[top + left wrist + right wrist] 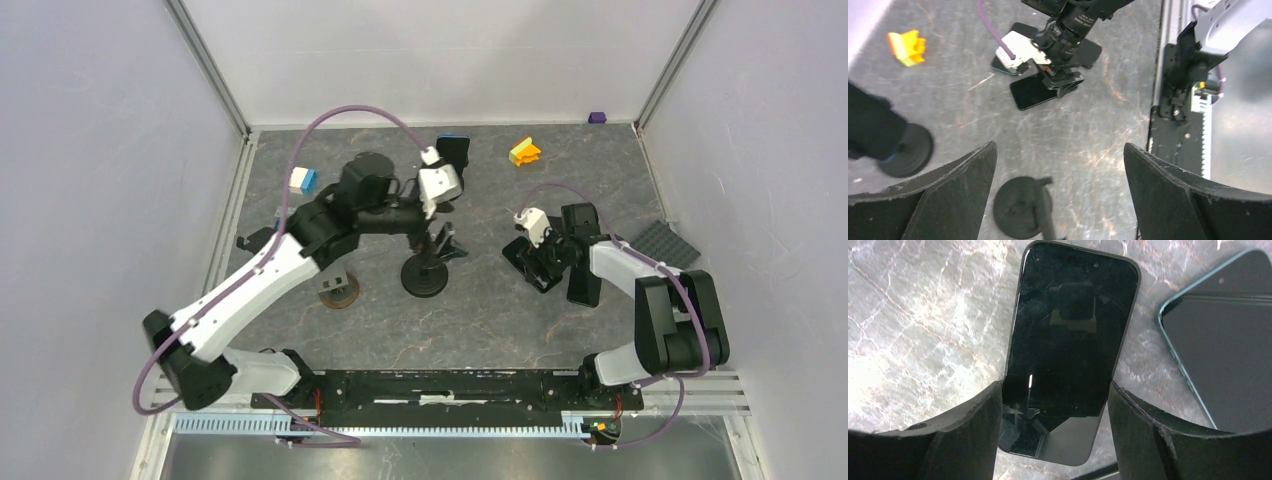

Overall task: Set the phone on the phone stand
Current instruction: Pick up the phone at the center of the board.

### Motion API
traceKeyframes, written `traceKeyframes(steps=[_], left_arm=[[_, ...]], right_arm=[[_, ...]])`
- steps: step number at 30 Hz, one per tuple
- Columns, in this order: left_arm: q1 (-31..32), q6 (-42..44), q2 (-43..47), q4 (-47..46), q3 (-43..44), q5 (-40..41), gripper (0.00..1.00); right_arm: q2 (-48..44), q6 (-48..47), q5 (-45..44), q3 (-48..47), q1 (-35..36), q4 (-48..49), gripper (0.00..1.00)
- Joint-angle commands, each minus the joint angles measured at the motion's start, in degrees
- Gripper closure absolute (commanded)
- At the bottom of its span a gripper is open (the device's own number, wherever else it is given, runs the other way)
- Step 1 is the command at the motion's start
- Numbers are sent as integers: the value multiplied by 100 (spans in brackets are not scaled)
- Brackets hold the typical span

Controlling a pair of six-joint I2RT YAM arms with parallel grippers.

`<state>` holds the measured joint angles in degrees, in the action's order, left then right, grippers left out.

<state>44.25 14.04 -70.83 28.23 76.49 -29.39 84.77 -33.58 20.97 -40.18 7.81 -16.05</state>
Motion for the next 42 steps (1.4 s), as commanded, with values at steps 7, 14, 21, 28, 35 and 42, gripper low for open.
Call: traceKeyframes(steps=[7, 14, 21, 28, 35, 42], left_arm=[[521, -2914, -2013, -860, 1174, 173, 0], [624, -3283, -3040, -734, 1604, 477, 0], [628, -3507, -3677, -557, 2124, 641, 0], [629, -3821, -4178, -780, 1849, 678, 1], [629, -4015, -4407, -1027, 1557, 694, 0], [628, -4018, -4516, -1084, 1477, 696, 0]], right_arm=[[-581, -566, 365, 587, -651, -276, 100], [-757, -887, 982, 764, -1116, -280, 100], [-1021, -1148, 1412, 907, -1210, -330, 100], [-1451, -1198, 1631, 985, -1221, -409, 100], [-1674, -1352, 1805, 1126, -1234, -485, 100], [-1655, -1475, 1623, 1118, -1222, -642, 65]])
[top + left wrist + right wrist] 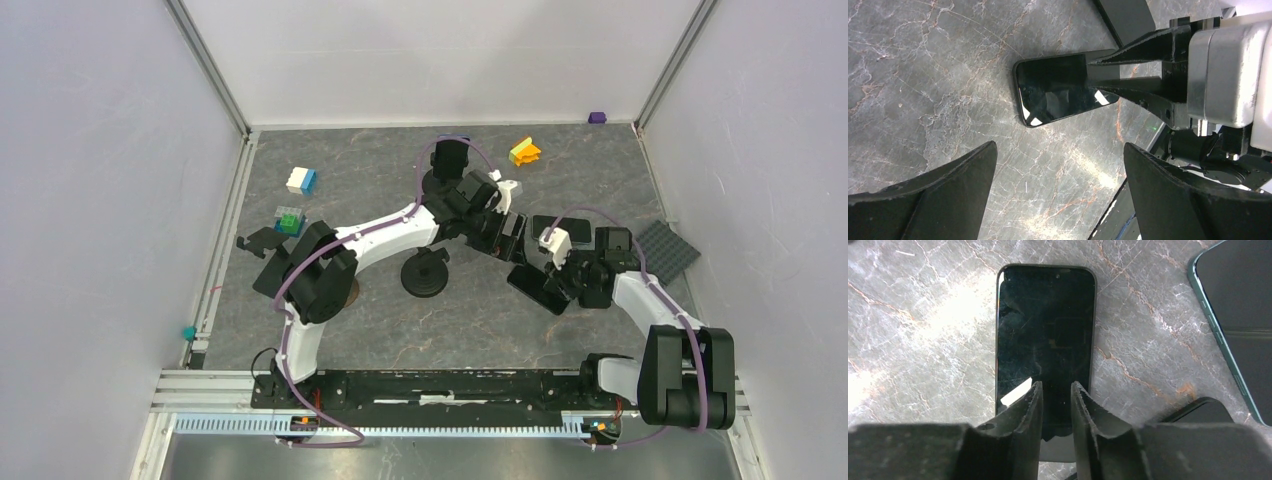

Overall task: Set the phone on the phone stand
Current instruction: Pick up the phone at the center of the board.

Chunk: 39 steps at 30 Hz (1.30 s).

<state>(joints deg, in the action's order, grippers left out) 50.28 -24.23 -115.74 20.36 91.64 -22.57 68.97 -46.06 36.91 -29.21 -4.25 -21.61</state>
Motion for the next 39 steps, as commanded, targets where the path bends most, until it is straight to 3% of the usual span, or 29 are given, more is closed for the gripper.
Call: traceKeyframes(steps=[1, 3, 5, 7, 8, 19, 29, 33, 39], left_arm=[[20, -189, -19, -309, -55, 17, 0], [21, -171, -26, -313, -59, 17, 0], [15, -146, -34, -305, -50, 3, 0], [13, -96, -25, -284, -49, 48, 0], [13, -77, -25, -282, -47, 72, 0], [-27, -29, 2, -268, -146, 207, 0], [-128, -42, 69, -338, -320, 303, 0], [-176, -69, 78, -340, -371, 398, 0], [-264, -212, 22, -384, -445, 415, 0]], right_arm=[[-119, -228, 28, 25, -16, -100, 49], [-201, -245, 53, -2, -14, -174, 28], [-269, -253, 91, -48, -14, -253, 14], [-313, -296, 140, -96, -6, -378, 3], [-321, -313, 150, -116, 10, -435, 2], [-117, 218, -882, 126, 792, 214, 2], [641, 195, -1236, 16, 866, 293, 6], [661, 143, -1272, 102, 870, 310, 19], [259, 197, -1489, 179, 876, 509, 49]])
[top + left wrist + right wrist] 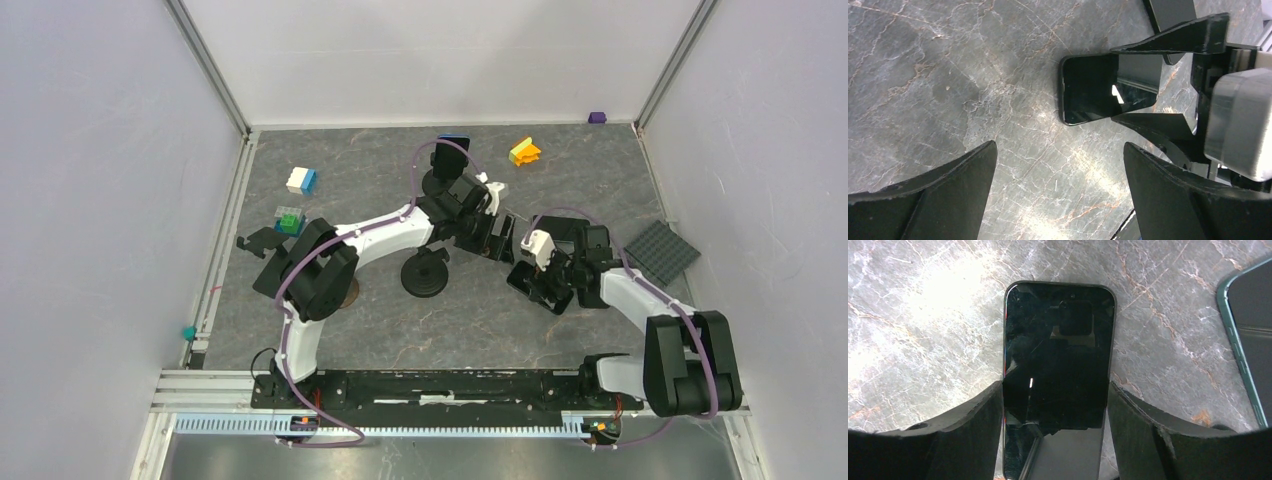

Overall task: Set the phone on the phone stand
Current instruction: Pick up the phone at the center of the board.

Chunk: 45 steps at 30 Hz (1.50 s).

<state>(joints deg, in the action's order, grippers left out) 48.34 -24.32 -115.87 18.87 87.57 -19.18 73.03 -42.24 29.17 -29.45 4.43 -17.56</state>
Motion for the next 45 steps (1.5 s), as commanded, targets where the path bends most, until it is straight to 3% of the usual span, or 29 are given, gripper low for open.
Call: traceKeyframes(steps=[1, 4, 8, 18, 31, 40, 45], left_arm=[[-83, -249, 6, -252, -44, 45, 0], [-88, -379, -69, -379, -73, -187, 0], [-92, -494, -210, -506, -11, -472, 0], [-88, -518, -752, -540, 322, -794, 0], [-88, -946, -1274, -1360, 384, -1903, 2], [-88, -1591, -1423, -2268, 154, -2572, 12], [-88, -2056, -1562, -2800, 30, -2829, 28]], right_arm=[[-211, -148, -719, 195, 8, 141, 54], [-362, -59, -659, 161, 6, 232, 65], [-437, -21, -515, 129, 5, 302, 69], [-528, -13, -134, 131, -11, 435, 70], [-766, -39, 293, 181, -80, 459, 72], [-890, 30, 544, 172, -144, 497, 72], [-961, 49, 582, 220, -174, 533, 73]])
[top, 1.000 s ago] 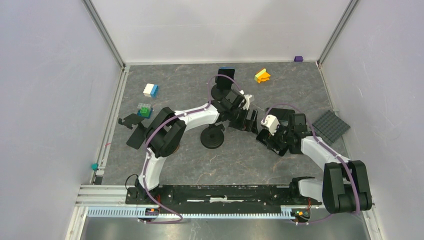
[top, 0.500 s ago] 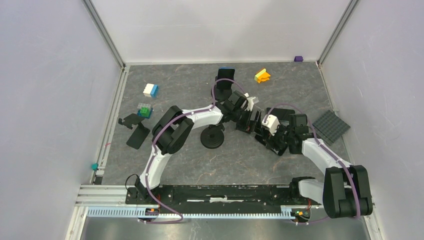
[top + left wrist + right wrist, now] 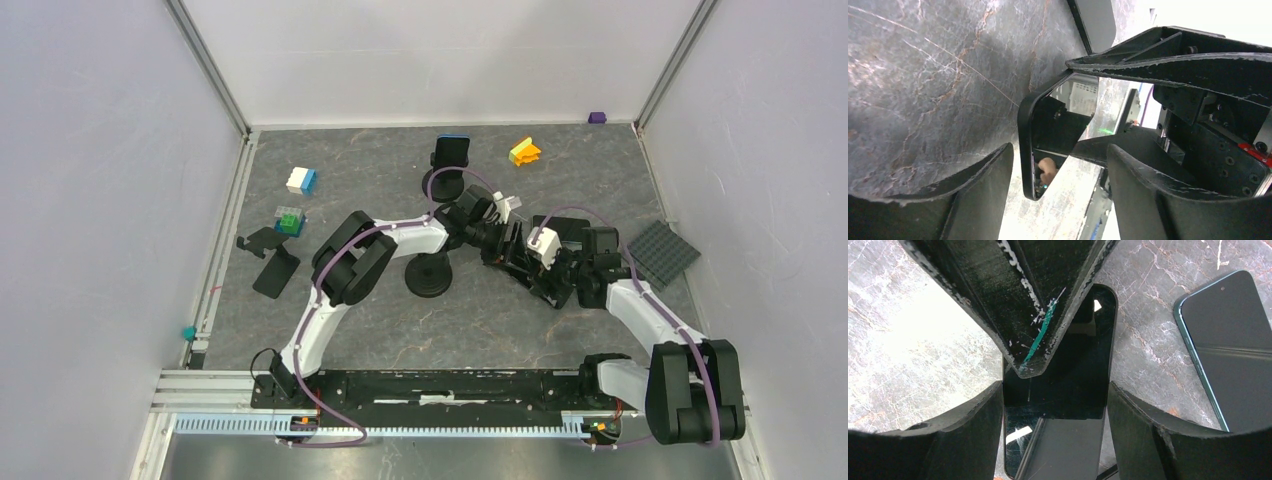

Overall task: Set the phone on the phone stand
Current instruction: Pick up the phone at the center of the board.

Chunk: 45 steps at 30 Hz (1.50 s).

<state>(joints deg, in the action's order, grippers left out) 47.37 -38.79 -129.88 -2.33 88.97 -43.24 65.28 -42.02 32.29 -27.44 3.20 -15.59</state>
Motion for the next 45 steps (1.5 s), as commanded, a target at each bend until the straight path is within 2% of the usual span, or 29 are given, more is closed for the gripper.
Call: traceKeyframes(steps=[1, 11, 18, 22, 24, 26, 30, 31, 45], left_arm=[[9, -622, -175, -698, -92, -438, 31], [9, -631, -167, -716, -56, -450, 52], [9, -643, -144, -722, 33, -483, 77], [8, -556, -90, -629, 57, -447, 93], [2, -447, -35, -514, 97, -416, 98], [9, -302, 63, -361, 137, -362, 98], [9, 119, 275, 46, 253, -281, 98], [9, 274, 365, 179, 280, -249, 98], [35, 1969, 1299, 1801, 1002, -92, 98]], right_arm=[[-193, 27, 269, 28, -62, 337, 73], [-228, 27, 295, 70, -101, 373, 73], [-319, 36, 334, 81, -109, 346, 72], [-362, 28, 373, 54, -110, 267, 64], [-399, -5, 384, 27, -111, 195, 54], [-456, -36, 374, -13, -105, 95, 42], [-544, -103, 288, -193, -104, -210, 5], [-581, -119, 286, -235, -109, -287, 2], [-1403, 93, 411, -1187, -108, -1293, 2]])
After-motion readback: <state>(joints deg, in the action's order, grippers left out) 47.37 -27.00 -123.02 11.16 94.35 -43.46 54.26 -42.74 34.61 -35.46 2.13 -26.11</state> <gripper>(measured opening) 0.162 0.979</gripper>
